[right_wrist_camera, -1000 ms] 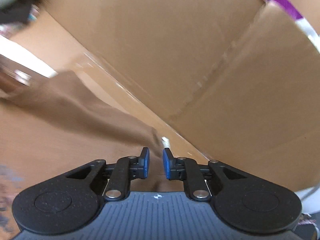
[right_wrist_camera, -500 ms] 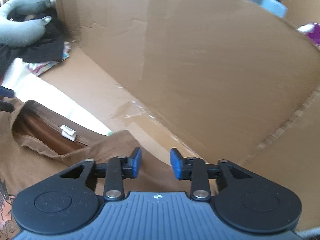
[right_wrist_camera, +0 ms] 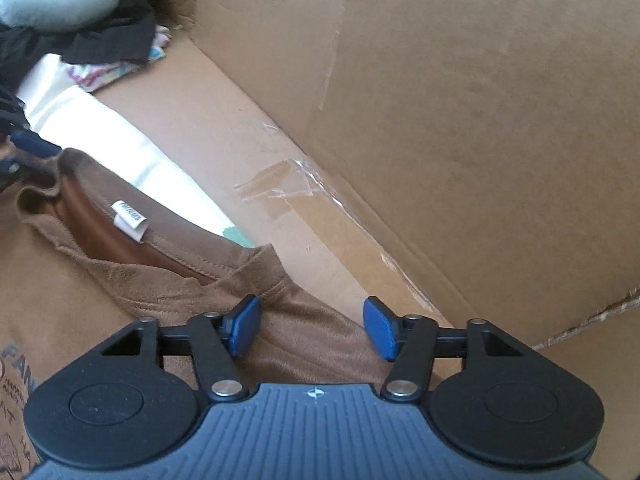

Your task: Fold clothes

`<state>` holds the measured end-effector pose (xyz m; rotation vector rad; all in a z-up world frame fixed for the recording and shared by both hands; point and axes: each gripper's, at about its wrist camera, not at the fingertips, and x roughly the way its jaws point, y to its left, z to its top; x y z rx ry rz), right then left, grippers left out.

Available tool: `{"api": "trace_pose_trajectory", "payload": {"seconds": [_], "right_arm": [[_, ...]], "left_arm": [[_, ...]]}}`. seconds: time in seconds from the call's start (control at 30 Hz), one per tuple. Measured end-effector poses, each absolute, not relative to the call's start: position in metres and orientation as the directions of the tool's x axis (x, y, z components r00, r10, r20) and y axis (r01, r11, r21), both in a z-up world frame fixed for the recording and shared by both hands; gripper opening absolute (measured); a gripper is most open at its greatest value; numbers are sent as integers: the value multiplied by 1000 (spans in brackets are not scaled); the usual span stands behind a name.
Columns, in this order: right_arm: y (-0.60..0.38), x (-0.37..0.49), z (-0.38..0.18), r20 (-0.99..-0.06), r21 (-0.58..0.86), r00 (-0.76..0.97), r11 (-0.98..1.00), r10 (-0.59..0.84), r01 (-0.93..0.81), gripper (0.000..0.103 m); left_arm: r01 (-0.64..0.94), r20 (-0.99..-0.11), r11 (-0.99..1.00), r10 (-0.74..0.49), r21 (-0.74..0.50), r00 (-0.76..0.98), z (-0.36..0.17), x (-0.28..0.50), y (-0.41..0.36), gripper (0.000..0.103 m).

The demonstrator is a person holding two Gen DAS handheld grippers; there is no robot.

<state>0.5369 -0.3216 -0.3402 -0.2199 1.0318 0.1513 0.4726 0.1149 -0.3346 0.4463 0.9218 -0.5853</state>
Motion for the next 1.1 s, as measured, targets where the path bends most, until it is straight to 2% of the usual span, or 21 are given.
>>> {"api": "trace_pose_trajectory", "payload": {"seconds": [0.03, 0.07, 0.13, 0.17, 0.2, 0.4, 0.5, 0.57, 0.6, 0.63, 0.7, 0.77, 0.83, 0.9, 0.97, 1.0, 1.07, 1.1], "right_arm": [[-322, 535, -339, -859, -100, 511, 966, 37, -237, 46], [-322, 534, -338, -858, -88, 511, 965, 52, -247, 41], [-320, 532, -337, -860, -95, 506, 957, 59, -273, 12], [-317, 531, -337, -861, -115, 507, 951, 49, -287, 3], [-316, 532, -336, -857, -131, 515, 950, 37, -285, 0], [-328, 540, -328, -801, -185, 592, 978, -92, -98, 0], [-337, 542, -324, -806, -117, 587, 992, -70, -42, 1], [-341, 540, -321, -811, -26, 584, 999, 6, -47, 11], [-342, 539, -319, -810, 4, 586, 998, 35, -55, 29], [-341, 537, -319, -808, 15, 586, 997, 53, -70, 41], [-336, 537, -321, -817, 17, 572, 995, 71, -99, 45], [-329, 540, -330, -847, -13, 530, 993, 51, -116, 46], [-325, 542, -338, -860, -28, 509, 993, 36, -117, 46], [-323, 544, -345, -867, -31, 497, 993, 29, -110, 49], [-326, 544, -347, -863, -21, 505, 996, 29, -92, 50], [-327, 543, -346, -860, -20, 508, 995, 33, -98, 50], [-326, 540, -345, -857, -26, 514, 992, 41, -123, 38], [-323, 538, -345, -857, -29, 513, 989, 50, -144, 19]], "left_arm": [[640, -838, 761, -275, 110, 471, -334, 473, 114, 13], [638, -837, 762, -275, 110, 473, -334, 474, 113, 10], [632, -835, 767, -273, 111, 478, -333, 475, 112, 7], [621, -828, 775, -271, 115, 491, -331, 476, 112, 6], [608, -818, 785, -271, 117, 507, -329, 477, 112, 5], [492, -760, 860, -226, 139, 610, -320, 489, 115, 3], [486, -773, 863, -216, 135, 597, -321, 493, 110, 4], [481, -766, 866, -216, 136, 605, -319, 493, 110, 8], [467, -760, 875, -216, 128, 613, -317, 494, 112, 8], [456, -753, 882, -217, 122, 622, -314, 495, 114, 8], [447, -737, 886, -221, 122, 638, -310, 494, 117, 8], [467, -737, 877, -242, 112, 631, -308, 492, 119, 9], [496, -755, 863, -263, 95, 601, -309, 492, 120, 17], [528, -782, 847, -285, 66, 554, -314, 494, 119, 41], [536, -799, 840, -269, 78, 538, -320, 496, 116, 55], [540, -803, 838, -265, 83, 534, -324, 496, 114, 55], [542, -808, 836, -258, 89, 530, -329, 494, 111, 55], [544, -809, 834, -255, 93, 530, -332, 493, 110, 44]]}}
